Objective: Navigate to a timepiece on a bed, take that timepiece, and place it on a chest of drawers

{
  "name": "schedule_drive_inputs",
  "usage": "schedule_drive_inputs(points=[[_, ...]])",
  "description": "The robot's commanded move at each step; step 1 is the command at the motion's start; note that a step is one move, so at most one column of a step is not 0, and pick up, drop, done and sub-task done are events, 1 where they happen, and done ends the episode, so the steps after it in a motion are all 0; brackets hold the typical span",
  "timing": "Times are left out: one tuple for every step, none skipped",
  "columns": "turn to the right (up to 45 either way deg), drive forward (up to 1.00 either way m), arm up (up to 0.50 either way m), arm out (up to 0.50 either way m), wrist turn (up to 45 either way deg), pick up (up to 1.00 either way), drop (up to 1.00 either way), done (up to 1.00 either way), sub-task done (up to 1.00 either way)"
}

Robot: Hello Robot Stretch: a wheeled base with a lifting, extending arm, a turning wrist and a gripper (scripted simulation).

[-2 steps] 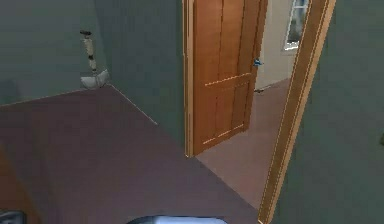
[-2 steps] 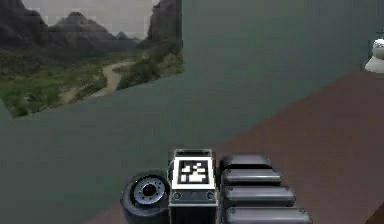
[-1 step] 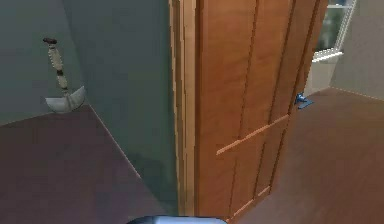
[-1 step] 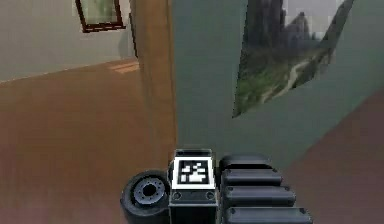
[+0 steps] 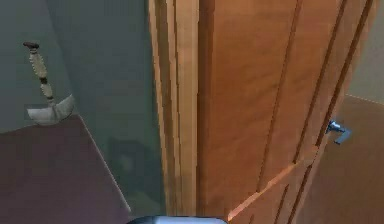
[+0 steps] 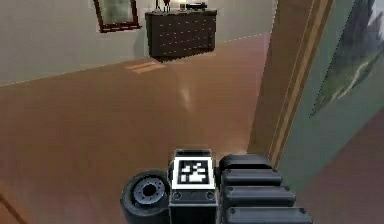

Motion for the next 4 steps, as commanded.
schedule_drive_inputs(points=[[45.0, 0.00, 0.00, 0.00, 0.0, 0.00, 0.00, 0.00, 0.00], [6.0, 0.00, 0.00, 0.00, 0.0, 0.00, 0.00, 0.00, 0.00], [0.0, 0.60, 0.00, 0.00, 0.0, 0.00, 0.00, 0.00, 0.00], [45.0, 0.00, 0.00, 0.00, 0.0, 0.00, 0.00, 0.00, 0.00]])
